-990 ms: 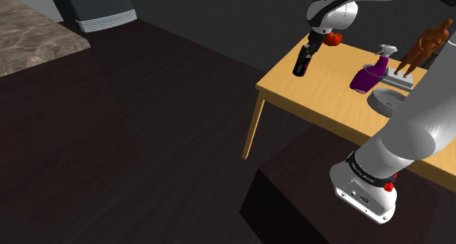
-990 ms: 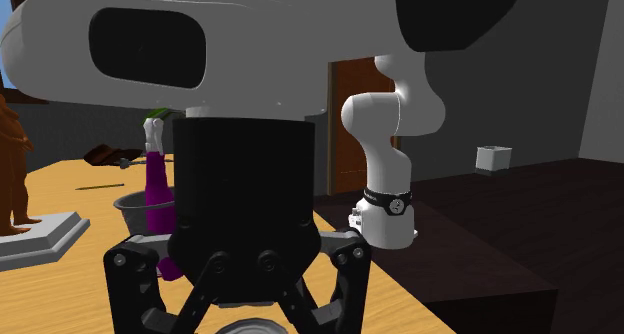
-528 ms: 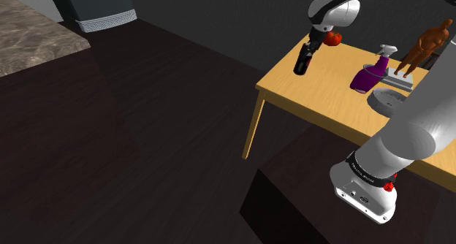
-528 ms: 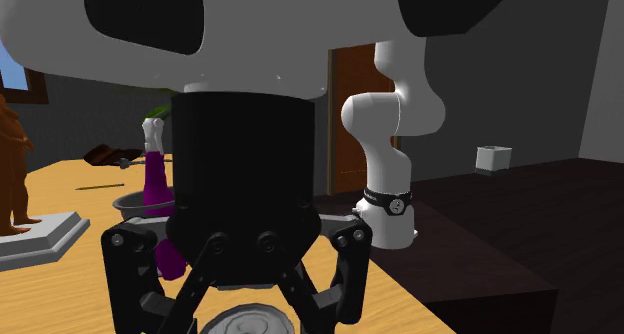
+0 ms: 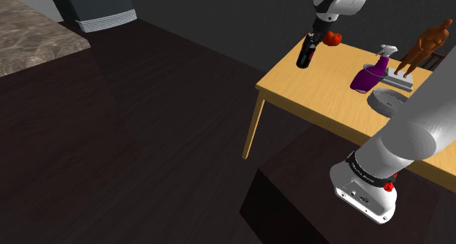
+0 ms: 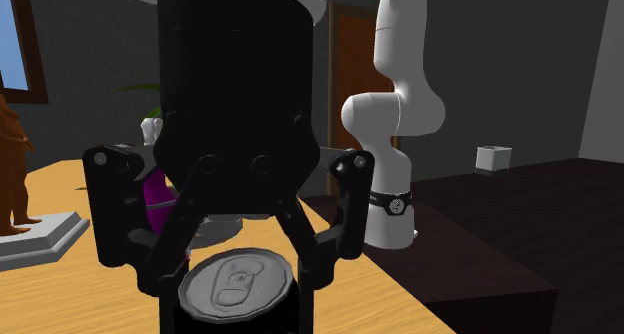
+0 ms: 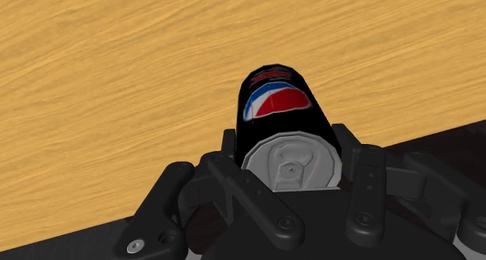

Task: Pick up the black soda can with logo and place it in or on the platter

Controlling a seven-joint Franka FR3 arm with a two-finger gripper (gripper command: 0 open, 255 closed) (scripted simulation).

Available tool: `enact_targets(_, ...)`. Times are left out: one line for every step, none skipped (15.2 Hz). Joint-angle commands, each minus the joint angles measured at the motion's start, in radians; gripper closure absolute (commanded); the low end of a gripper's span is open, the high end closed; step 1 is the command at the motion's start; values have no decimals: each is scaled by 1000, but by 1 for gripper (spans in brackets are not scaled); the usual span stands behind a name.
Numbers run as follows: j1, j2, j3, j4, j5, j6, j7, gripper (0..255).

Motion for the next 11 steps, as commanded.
enact_targets(3, -18, -1, 8, -13, -23, 10, 255)
enact_targets(3, -25, -2, 15, -17, -36, 13, 255)
enact_targets(4, -31, -2, 22, -21, -48, 16, 255)
enact_targets(5, -37, -2, 29, -26, -61, 19, 255)
enact_targets(5, -43, -3, 36, -30, -74, 22, 255)
enact_targets(6, -49, -3, 44, -33, -86, 25, 255)
enact_targets(6, -54, -3, 52, -37, -99, 28, 255)
enact_targets(7, -59, -3, 60, -40, -112, 30, 255)
enact_targets(7, -64, -3, 69, -44, -124, 33, 255)
enact_targets(7, -69, -3, 77, -47, -137, 35, 255)
enact_targets(8, -74, -3, 86, -50, -150, 37, 255)
